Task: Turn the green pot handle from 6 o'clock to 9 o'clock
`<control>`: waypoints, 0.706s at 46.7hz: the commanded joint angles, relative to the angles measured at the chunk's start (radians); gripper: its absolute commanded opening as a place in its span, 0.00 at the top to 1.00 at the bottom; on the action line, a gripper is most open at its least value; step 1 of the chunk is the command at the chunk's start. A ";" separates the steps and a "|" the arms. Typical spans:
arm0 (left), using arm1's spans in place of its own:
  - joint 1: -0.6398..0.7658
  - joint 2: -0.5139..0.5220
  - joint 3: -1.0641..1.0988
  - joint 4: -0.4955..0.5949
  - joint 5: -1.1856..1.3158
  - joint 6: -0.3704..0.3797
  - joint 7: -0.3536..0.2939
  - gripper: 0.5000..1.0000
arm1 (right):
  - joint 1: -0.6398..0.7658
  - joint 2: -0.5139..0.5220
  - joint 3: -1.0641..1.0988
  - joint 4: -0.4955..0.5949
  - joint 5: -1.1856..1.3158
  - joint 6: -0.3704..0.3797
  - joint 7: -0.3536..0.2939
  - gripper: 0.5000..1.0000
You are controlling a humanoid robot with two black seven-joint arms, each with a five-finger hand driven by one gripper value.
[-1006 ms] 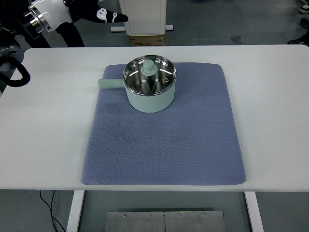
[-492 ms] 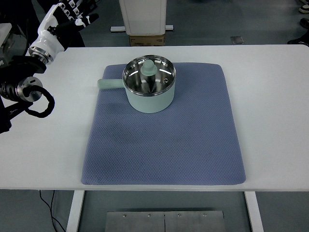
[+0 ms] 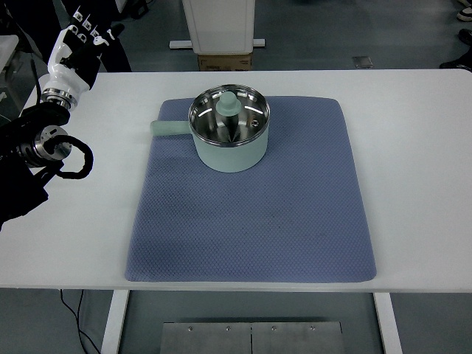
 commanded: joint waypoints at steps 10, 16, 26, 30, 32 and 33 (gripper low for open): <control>0.043 -0.089 -0.099 0.055 -0.003 0.001 0.101 0.00 | -0.001 0.000 0.002 0.000 0.000 0.000 0.000 0.00; 0.058 -0.131 -0.120 0.075 -0.003 0.001 0.104 0.00 | -0.001 0.000 0.000 0.000 0.001 0.000 -0.001 0.00; 0.075 -0.151 -0.188 0.077 -0.004 -0.002 0.104 0.00 | -0.001 0.000 0.000 0.000 0.001 0.000 -0.001 0.00; 0.086 -0.155 -0.204 0.077 -0.003 -0.006 0.104 0.00 | -0.001 0.000 0.000 0.000 0.000 0.000 0.000 0.00; 0.087 -0.157 -0.208 0.077 -0.003 -0.008 0.104 0.00 | 0.001 0.000 0.000 0.000 -0.002 0.001 0.000 0.00; 0.087 -0.158 -0.208 0.077 -0.003 -0.009 0.102 0.00 | 0.001 0.000 0.000 0.003 -0.002 0.001 0.000 0.00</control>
